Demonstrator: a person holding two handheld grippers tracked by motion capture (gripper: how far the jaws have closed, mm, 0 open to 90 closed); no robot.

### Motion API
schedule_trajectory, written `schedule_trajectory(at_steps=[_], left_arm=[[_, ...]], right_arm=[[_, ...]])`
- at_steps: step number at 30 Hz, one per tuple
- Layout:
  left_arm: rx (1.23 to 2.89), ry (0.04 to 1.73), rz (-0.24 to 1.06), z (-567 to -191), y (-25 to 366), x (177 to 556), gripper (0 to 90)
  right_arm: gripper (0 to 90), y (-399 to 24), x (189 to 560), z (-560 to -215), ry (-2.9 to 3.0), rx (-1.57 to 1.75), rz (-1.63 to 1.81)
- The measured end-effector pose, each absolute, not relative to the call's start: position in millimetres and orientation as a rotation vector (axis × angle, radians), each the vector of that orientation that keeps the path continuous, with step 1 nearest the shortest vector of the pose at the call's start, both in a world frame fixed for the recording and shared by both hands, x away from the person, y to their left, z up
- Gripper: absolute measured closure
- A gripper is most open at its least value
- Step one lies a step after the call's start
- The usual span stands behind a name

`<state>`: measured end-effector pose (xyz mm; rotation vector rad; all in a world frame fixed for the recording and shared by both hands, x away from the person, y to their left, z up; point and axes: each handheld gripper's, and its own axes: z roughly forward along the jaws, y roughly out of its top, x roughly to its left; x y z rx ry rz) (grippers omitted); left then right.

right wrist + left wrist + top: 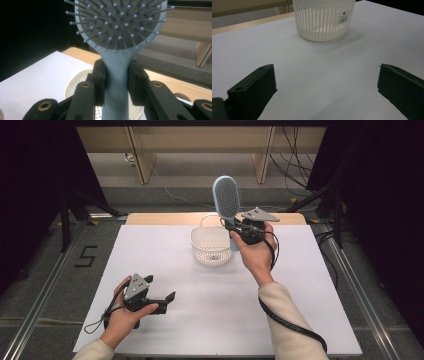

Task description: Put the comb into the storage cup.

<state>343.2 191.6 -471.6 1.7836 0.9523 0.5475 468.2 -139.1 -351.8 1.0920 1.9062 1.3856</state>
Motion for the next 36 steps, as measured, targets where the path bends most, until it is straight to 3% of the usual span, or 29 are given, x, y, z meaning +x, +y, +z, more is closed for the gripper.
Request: schedule_trajectory(at_steps=[36], left_arm=[[1.782,0.949,0.548,-471.1,191.5,342.7,1.4]], right_arm=[[70.5,-120.5,479.7,-345.1,1.917,1.07,1.38]])
